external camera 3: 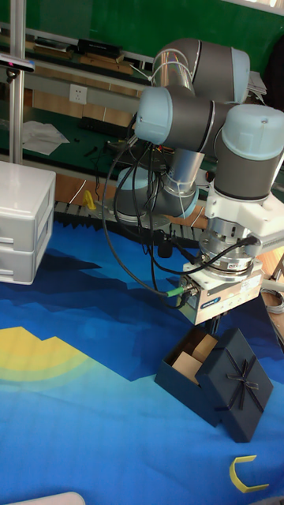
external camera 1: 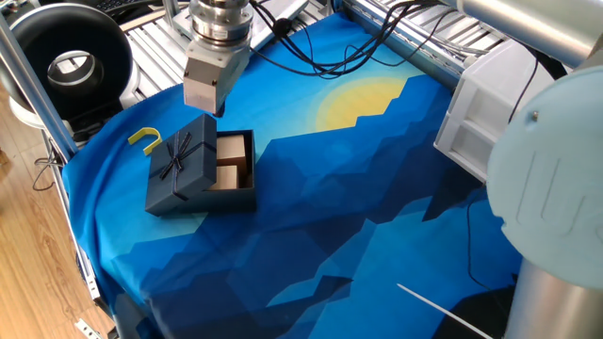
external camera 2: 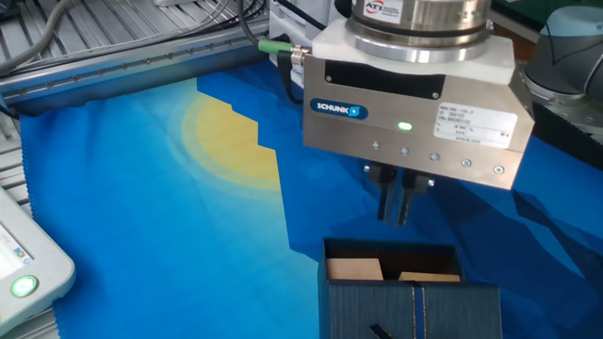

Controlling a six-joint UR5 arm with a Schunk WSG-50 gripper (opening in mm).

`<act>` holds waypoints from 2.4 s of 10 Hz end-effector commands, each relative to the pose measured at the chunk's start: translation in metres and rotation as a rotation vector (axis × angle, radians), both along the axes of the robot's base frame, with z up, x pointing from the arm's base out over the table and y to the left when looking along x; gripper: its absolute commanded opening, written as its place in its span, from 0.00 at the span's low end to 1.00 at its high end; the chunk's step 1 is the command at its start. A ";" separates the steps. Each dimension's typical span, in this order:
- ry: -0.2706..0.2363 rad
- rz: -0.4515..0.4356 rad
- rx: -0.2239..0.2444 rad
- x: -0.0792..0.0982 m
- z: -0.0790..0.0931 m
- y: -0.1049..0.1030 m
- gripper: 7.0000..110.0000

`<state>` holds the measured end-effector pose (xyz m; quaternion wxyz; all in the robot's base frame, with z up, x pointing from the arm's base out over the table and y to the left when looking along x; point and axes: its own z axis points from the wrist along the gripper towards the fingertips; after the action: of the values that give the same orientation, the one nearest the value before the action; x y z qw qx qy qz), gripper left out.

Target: Slide the outer casing onto the gift box

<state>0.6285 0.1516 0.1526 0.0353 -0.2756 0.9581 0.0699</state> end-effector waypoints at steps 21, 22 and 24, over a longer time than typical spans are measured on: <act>-0.027 -0.012 0.042 0.012 0.001 0.006 0.00; -0.026 -0.012 0.039 0.011 0.000 0.005 0.00; -0.025 -0.014 0.050 0.011 0.001 0.008 0.00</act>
<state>0.6395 0.1558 0.1515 0.0529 -0.2720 0.9574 0.0812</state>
